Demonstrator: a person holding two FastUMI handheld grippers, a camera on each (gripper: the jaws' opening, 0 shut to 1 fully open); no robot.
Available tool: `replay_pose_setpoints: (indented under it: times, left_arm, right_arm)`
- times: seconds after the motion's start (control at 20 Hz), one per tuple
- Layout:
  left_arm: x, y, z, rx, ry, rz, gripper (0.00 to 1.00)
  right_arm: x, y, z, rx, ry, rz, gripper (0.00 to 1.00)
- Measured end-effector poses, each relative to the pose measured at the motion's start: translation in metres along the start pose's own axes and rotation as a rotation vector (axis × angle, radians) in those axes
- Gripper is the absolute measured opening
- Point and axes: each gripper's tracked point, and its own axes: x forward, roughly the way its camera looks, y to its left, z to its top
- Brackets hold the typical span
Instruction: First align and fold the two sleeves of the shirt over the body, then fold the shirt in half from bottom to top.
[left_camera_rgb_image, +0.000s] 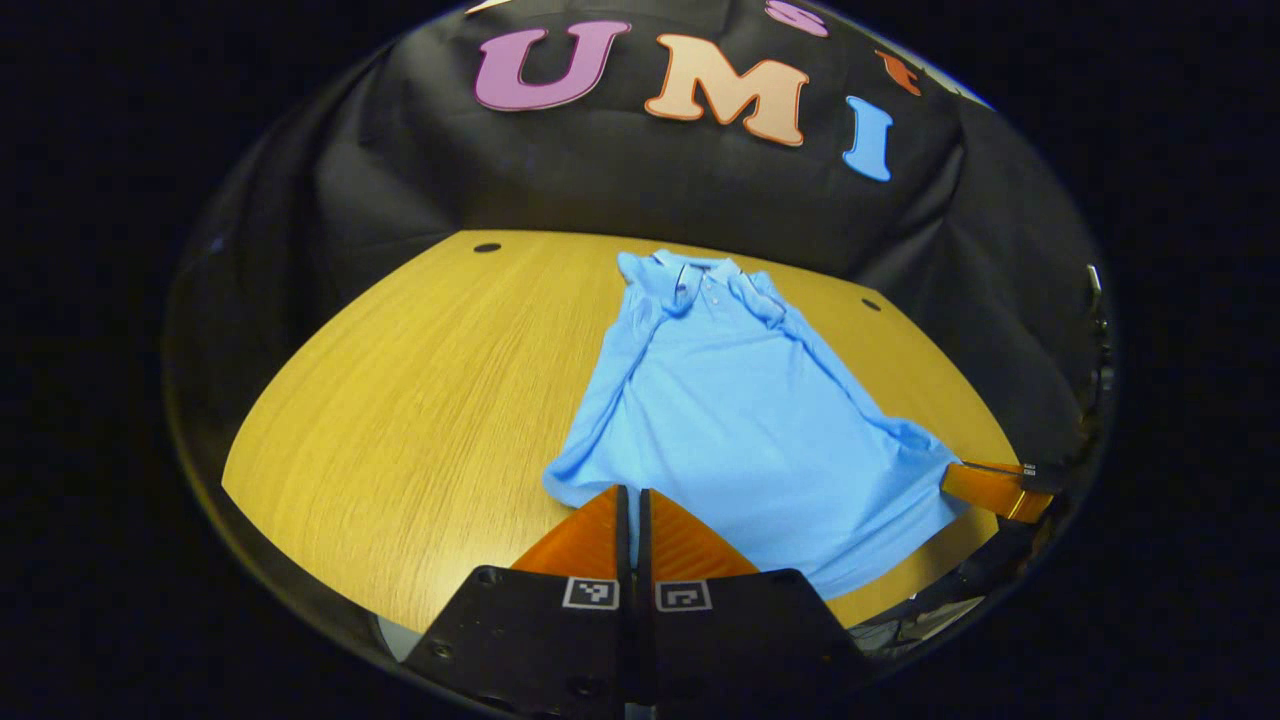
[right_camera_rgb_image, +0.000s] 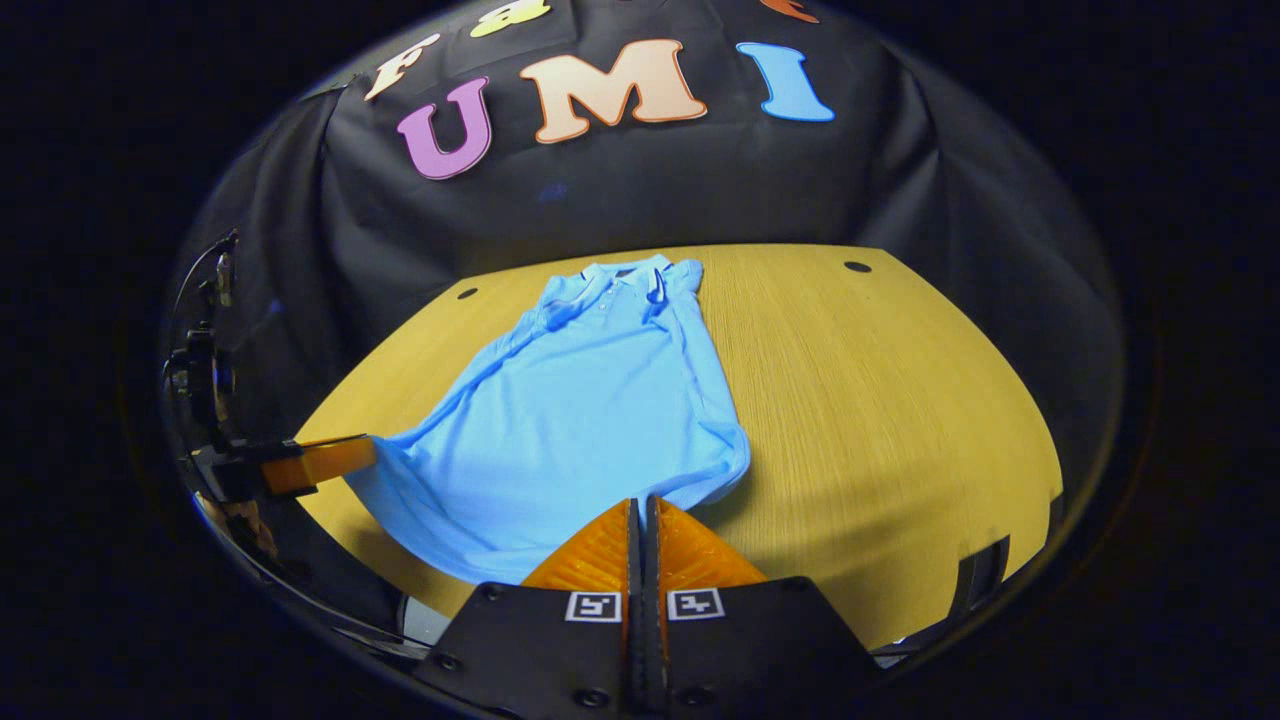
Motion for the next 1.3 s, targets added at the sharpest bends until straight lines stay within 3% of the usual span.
replay_pose_setpoints:
  times: [0.65,1.0,1.3]
  left_arm:
    - [0.083,0.004,0.138,0.033,-0.085,-0.05,0.0]
    - [0.162,0.01,0.209,0.061,-0.12,-0.074,0.0]
    - [0.236,0.017,0.256,0.076,-0.133,-0.068,0.0]
  right_arm:
    - [0.079,0.003,0.167,0.037,-0.186,0.009,0.02]
    - [0.148,-0.003,0.247,0.02,-0.28,-0.001,0.02]
    - [0.225,-0.027,0.285,0.03,-0.305,-0.057,0.02]
